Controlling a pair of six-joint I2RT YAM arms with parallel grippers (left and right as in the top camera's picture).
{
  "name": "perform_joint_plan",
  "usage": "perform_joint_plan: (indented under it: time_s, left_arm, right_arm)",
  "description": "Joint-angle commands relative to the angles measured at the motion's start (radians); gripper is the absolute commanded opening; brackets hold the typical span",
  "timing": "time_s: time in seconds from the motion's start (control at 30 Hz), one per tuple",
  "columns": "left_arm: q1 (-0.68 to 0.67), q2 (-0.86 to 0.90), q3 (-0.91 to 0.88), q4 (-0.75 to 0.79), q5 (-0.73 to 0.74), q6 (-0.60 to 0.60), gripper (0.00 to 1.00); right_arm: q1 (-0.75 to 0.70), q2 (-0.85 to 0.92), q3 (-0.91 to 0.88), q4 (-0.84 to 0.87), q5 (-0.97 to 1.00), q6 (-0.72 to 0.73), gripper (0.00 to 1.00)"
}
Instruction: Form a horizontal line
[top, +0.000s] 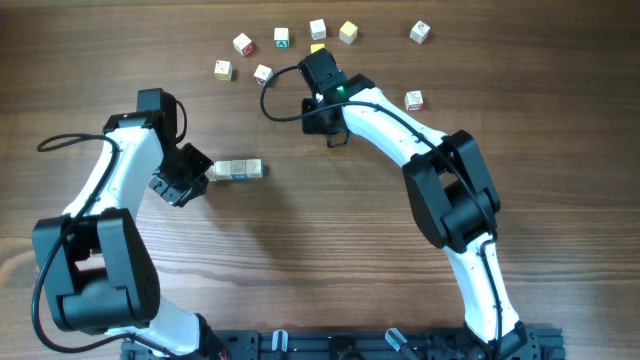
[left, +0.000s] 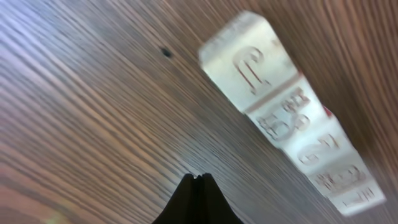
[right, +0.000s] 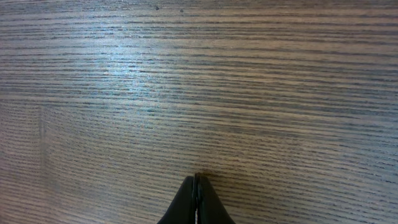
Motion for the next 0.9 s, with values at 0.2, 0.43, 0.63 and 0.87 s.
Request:
perform_joint_plan:
  time_s: [0.2,0.43,0.63,0.87]
  left_arm:
    - [0.003,-0.002,-0.008,0.054,-0.092,-0.050,0.04]
    - [0.003,-0.002,-0.018,0.060,-0.115,-0.062,0.04]
    - [0.003,-0.002,-0.054,0.106,-0.122,-0.061,0.04]
    - [0.003,-0.002,-0.098,0.169,-0.122,-0.061,0.04]
  right_arm:
    - [0.002,-0.028,0.008,-0.006,0.023,0.001,0.05]
    - [0.002,-0.028,0.008,-0.006,0.023,0.002,0.05]
    - [0.002,-0.028,0.008,-0.006,0.023,0.001,0.05]
    - [0.002,-0.028,0.008,-0.006,0.030,0.001,0.04]
